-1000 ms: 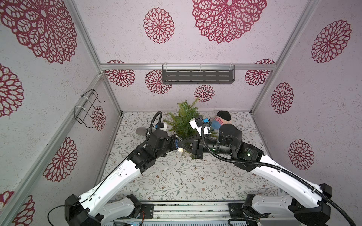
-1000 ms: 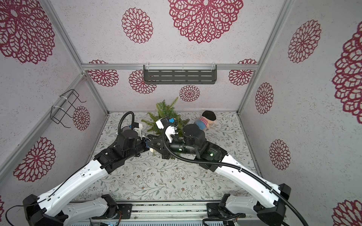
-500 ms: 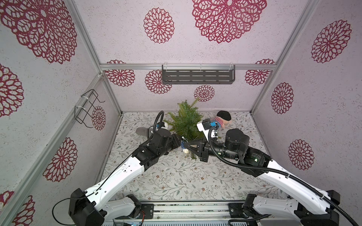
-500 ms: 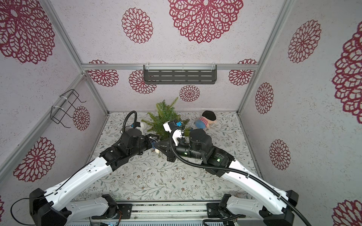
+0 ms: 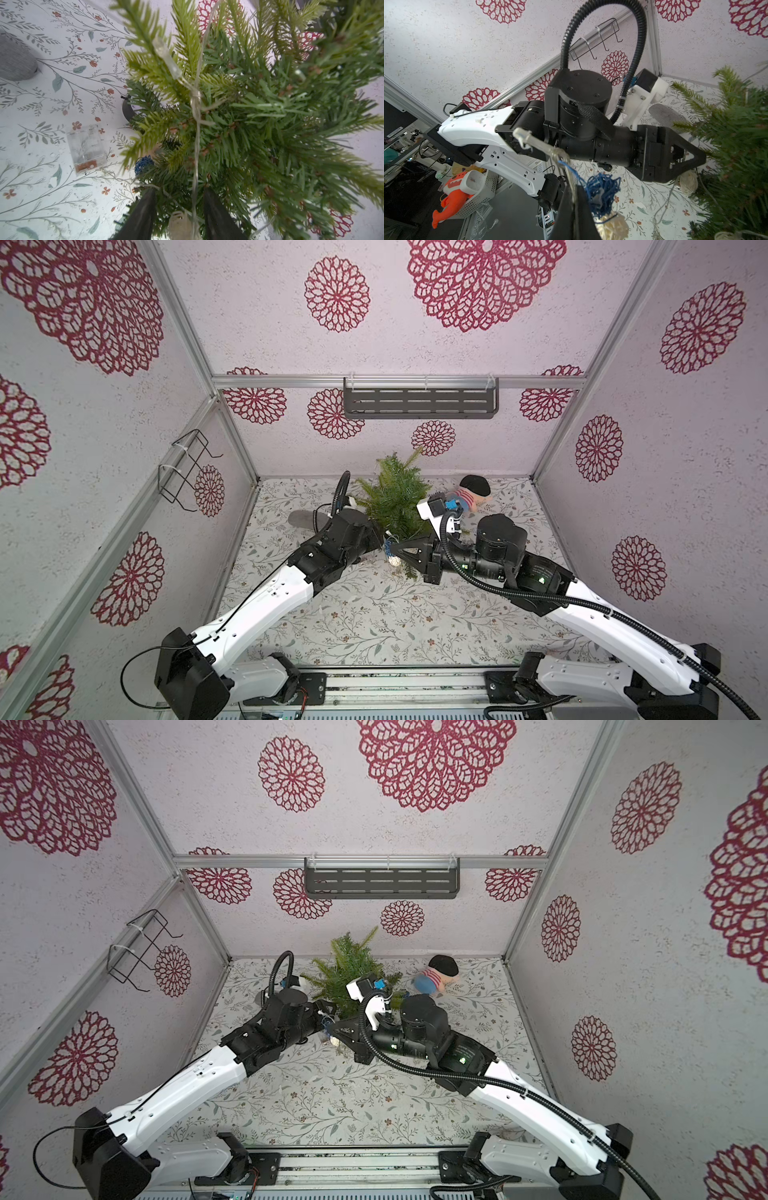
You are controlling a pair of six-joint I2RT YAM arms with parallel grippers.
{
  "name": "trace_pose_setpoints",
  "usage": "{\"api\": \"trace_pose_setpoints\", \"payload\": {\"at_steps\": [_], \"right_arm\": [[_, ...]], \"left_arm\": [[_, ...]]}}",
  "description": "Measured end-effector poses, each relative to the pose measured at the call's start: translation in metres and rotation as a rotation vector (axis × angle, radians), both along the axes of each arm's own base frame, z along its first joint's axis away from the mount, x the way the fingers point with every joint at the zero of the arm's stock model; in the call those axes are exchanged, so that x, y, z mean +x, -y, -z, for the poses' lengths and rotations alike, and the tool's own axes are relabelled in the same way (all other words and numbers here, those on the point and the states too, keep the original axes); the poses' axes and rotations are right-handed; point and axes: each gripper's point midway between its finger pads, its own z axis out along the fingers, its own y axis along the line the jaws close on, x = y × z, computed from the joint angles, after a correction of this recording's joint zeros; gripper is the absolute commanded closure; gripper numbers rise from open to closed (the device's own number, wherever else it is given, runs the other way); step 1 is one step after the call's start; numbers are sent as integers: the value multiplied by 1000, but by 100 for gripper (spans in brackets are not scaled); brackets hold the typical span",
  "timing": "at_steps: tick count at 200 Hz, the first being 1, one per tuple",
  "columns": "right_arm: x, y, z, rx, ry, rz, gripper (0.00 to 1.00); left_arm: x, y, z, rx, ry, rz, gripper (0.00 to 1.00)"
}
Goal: Remove string lights from the small christmas tree
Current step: Remove the light string from the Christmas tree.
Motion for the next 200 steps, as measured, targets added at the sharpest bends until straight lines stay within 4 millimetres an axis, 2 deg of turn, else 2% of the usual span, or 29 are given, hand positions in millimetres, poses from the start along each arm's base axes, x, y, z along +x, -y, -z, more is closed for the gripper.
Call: {"api": "trace_pose_setpoints", "payload": {"at_steps": [41,72,100,124,167,200], "right_arm": [[0,0,0,1,1,1,100],[0,0,0,0,4,1,100],[1,0,0,-2,8,5,100],[1,1,0,-3,9,8,100],[4,0,9,-22,7,21,100],[6,-2,15,-30,3,21,100]], "left_arm": [[10,-1,-2,29,15,-24,66],[15,-2,-7,39,30,-41,76],[17,-2,-8,50,38,-45,78],[20,-3,-7,56,35,-53,84],[20,-6,-6,72,36,-56,96],[16,-12,-8,102,36,-54,98]]}}
